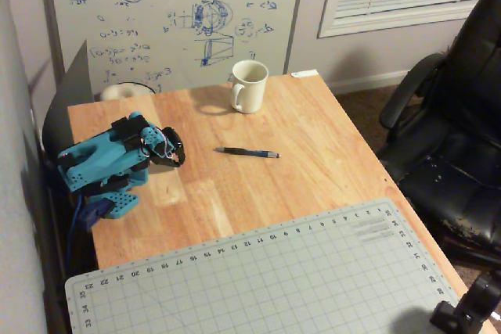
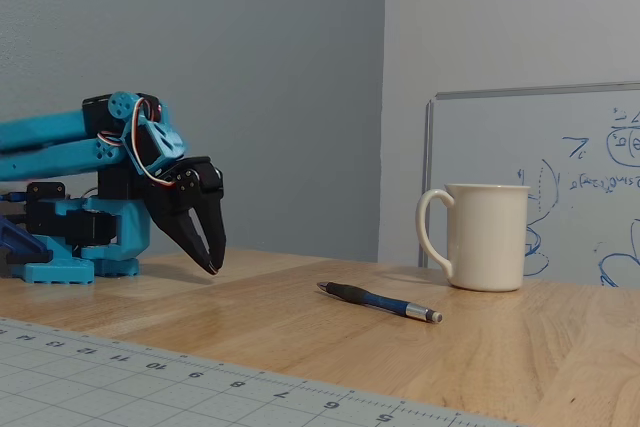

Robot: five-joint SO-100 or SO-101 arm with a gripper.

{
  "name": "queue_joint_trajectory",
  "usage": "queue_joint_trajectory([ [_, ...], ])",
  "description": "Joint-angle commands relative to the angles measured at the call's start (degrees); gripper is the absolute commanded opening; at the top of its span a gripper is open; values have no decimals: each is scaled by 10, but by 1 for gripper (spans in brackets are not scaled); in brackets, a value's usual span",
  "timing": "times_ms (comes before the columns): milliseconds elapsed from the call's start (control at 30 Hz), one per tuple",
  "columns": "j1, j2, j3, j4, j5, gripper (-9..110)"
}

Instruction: Touch the pen.

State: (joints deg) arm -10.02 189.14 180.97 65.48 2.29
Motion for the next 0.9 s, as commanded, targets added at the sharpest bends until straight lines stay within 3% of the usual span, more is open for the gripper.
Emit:
queue_joint_trajectory([
  [0,-4,5,-8,3,-2,1],
  [500,-6,-24,-83,-27,-2,1],
  [633,-33,-125,-162,-48,-11,1],
  [867,-55,-447,-386,-124,-27,1],
])
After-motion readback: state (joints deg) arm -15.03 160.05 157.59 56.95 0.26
